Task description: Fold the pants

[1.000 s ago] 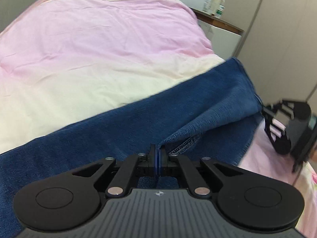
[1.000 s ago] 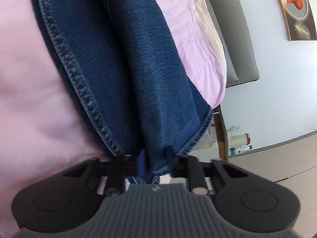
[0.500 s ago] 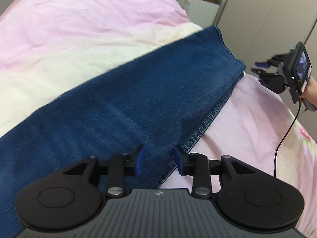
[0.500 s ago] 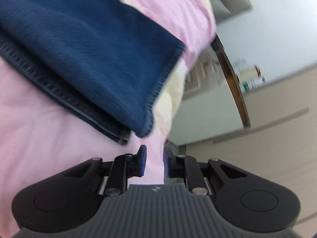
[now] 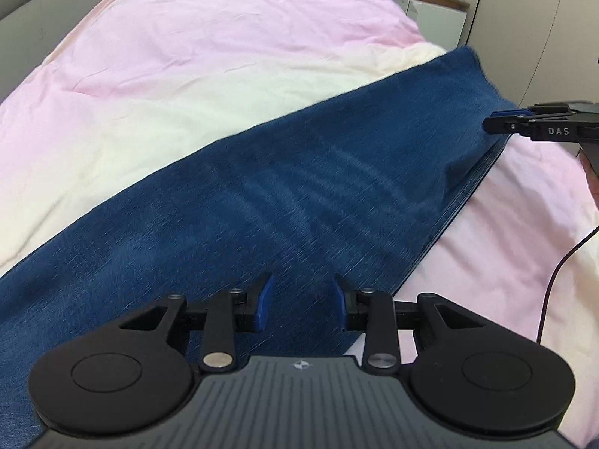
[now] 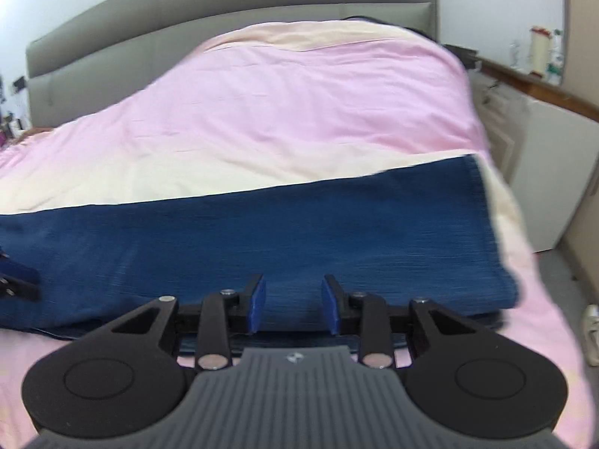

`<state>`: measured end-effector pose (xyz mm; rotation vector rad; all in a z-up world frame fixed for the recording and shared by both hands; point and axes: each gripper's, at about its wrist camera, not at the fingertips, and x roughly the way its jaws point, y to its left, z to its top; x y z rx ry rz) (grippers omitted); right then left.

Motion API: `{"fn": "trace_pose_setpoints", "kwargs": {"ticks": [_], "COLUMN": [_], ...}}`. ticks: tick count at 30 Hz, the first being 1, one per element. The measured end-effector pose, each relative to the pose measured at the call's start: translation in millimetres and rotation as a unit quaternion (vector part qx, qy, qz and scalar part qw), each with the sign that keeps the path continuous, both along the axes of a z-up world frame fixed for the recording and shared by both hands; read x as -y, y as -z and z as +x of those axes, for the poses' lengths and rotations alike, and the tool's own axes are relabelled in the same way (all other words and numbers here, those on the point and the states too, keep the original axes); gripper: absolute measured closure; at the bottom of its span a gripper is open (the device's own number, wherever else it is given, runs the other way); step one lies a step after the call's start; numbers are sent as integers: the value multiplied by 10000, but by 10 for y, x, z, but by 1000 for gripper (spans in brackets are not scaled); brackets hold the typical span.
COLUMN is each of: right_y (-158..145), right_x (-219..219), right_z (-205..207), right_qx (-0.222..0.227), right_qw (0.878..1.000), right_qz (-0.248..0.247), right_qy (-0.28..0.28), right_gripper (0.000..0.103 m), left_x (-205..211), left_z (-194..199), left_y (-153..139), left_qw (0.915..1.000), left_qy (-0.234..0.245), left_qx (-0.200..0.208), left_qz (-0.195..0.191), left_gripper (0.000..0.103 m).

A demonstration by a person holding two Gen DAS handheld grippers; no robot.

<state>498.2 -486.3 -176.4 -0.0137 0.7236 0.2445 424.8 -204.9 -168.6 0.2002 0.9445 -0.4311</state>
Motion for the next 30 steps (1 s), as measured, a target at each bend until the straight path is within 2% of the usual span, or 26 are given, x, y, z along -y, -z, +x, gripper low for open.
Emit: {"fn": "trace_pose_setpoints", "kwargs": {"ticks": [2,4,7,9,11,13,15,17,18,19,21,25,28,30], "right_y": [188,457,616,602,555,454,336,214,158,108,61,175,329,423], "right_x": [-292,-376,-262,-252,-148,9,191,368,500,663,971,1427,1594,1670], "right_z": [41,126,188,172,174,149,77,-25,-56,-91,-127,-79,57,112], "right_qx": [-171,-408,-475,-455,-523,-588,-652,-606,-604,-610,-671,-1002,-1019,-1028], "right_qw": [9988,9956,9962,9951,9939,9944,9950,9920,9887,9836,9675,9291,9038,8964], "right_qz": [-427,-833,-708,-853,-966,-823,-444,-251,-31,286,924,2061,2627,2721], "right_qy": [-150,-107,-158,-230,-68,297,620,1081,1372,1673,2257,2903,3221,3345], "right_gripper": [75,75,76,76,76,76,74,58,54,50,48,47,47,48], "left_x": [-40,-114,-227,-306,-326,-344,-360,-389,-406,-387,-261,-62,92,191], "left_z": [21,56,75,72,42,-24,-71,-78,-98,-80,-26,183,376,502], "left_y": [111,204,234,214,172,109,31,-55,-90,-129,-179,-248,-228,-200], "left_qw": [9997,9988,9987,9984,9982,9980,9979,9979,9981,9981,9983,9992,9996,9997], "left_qy": [-91,-160,-175,-236,-290,-305,-378,-512,-530,-526,-474,-360,-230,-156], "left_qx": [-72,-134,-222,-247,-223,-121,-37,-33,-43,-42,30,59,57,34], "left_qz": [206,438,427,440,469,535,527,389,323,306,323,179,142,167], "left_gripper": [67,73,74,74,75,75,73,70,69,68,67,67,67,67]}}
